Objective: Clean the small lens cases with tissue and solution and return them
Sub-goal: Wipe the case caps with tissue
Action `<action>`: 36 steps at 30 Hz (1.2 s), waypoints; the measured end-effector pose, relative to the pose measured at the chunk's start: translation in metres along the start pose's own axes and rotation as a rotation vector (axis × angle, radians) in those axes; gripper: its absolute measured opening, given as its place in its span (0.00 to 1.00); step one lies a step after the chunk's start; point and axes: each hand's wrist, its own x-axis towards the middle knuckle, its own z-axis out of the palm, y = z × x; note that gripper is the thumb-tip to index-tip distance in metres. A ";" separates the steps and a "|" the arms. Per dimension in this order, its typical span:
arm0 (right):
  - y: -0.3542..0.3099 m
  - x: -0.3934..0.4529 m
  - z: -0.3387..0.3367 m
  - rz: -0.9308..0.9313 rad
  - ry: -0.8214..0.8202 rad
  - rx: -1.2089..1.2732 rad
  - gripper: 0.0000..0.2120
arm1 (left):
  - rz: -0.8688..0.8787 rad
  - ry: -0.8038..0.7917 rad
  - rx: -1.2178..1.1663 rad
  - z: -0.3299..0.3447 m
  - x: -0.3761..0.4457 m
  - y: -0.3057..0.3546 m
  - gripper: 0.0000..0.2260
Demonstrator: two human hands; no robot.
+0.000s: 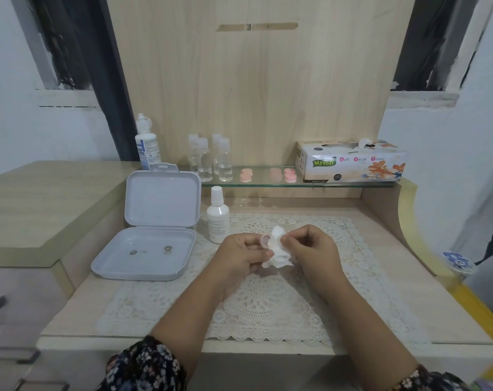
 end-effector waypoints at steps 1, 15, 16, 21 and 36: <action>0.000 0.001 -0.001 -0.022 0.029 -0.028 0.04 | -0.007 0.027 -0.018 0.000 0.000 0.001 0.09; -0.003 -0.001 0.001 -0.021 0.110 -0.172 0.03 | 0.913 0.259 1.062 0.008 0.004 -0.024 0.09; -0.003 -0.001 0.000 -0.018 0.109 -0.170 0.03 | 0.927 0.201 1.137 0.011 0.006 -0.029 0.08; -0.003 0.000 -0.001 0.023 0.077 -0.093 0.04 | 0.937 0.256 1.078 0.014 0.011 -0.031 0.09; -0.005 -0.003 0.002 0.044 -0.065 0.034 0.03 | 0.733 0.376 0.875 0.015 0.006 -0.023 0.09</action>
